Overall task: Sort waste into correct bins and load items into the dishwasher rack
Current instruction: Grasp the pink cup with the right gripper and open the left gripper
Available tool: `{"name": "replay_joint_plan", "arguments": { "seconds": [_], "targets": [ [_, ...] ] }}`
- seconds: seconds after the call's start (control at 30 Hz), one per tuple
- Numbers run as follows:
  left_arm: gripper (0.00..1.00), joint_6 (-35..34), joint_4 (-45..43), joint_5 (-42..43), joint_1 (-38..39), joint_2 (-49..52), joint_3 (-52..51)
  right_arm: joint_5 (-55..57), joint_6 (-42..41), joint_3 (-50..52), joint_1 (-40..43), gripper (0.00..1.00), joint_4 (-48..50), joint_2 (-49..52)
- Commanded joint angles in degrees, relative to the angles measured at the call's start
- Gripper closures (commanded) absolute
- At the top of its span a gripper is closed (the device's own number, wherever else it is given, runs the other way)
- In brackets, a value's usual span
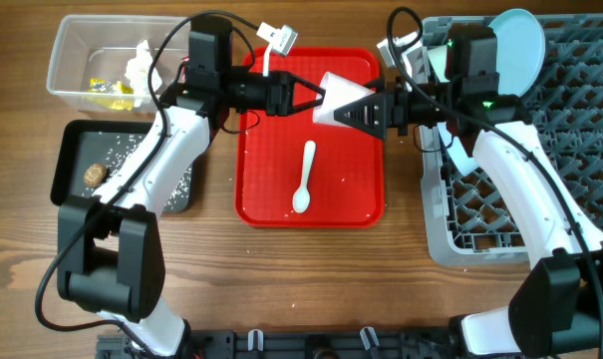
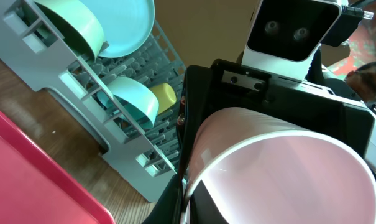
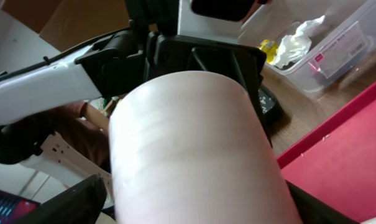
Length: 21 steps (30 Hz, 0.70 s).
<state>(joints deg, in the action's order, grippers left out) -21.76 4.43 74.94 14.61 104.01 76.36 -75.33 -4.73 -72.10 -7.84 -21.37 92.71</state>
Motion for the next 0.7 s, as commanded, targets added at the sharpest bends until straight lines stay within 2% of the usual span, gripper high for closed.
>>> {"name": "replay_joint_plan", "arguments": {
  "seconds": [0.0,0.17,0.2,0.23,0.27,0.33,0.4,0.43,0.47,0.53,0.6,0.67],
  "targets": [
    [0.96,0.3,-0.4,0.2,-0.2,-0.9,0.5,0.8,0.0,0.0,-0.1,0.21,0.2,0.7],
    [0.95,0.3,-0.4,0.2,-0.2,-0.9,0.5,0.8,0.1,0.0,-0.1,0.35,0.4,0.7],
    [0.88,0.3,-0.4,0.2,-0.2,-0.9,0.5,0.8,0.0,0.0,-0.1,0.37,0.4,0.7],
    [0.63,0.3,-0.4,0.2,-0.2,-0.9,0.5,0.8,0.0,0.0,-0.1,0.37,0.6,0.7],
    [0.54,0.3,-0.4,0.2,-0.2,-0.9,0.5,0.8,0.0,0.0,-0.1,0.37,0.9,0.7],
    [0.28,0.3,-0.4,0.0,-0.3,-0.9,0.5,0.8,0.0,0.0,0.2,0.38,1.5,0.7],
    [0.12,0.3,-0.4,-0.7,-0.5,-0.9,0.5,1.7,0.0,0.0,1.4,0.38,2.1,0.7],
    [0.08,0.3,-0.4,-0.9,-0.7,-0.9,0.5,2.9,0.0,0.0,2.0,0.38,2.0,0.7],
    [0.0,0.3,-0.4,-1.2,-1.0,-0.9,0.5,4.7,0.0,0.0,3.1,0.38,2.0,0.7],
    [0.0,0.3,-0.2,-1.9,-2.3,-0.9,0.5,9.4,-0.2,0.0,6.1,0.39,1.2,0.6],
    [0.0,0.4,2.6,-6.2,-3.9,-0.9,0.5,13.9,-0.4,0.0,9.7,0.39,0.4,-0.5],
    [0.0,3.7,8.0,-12.5,-4.8,-0.9,0.5,16.4,-0.4,0.0,13.2,0.39,-0.3,-3.0]
  ]
}}
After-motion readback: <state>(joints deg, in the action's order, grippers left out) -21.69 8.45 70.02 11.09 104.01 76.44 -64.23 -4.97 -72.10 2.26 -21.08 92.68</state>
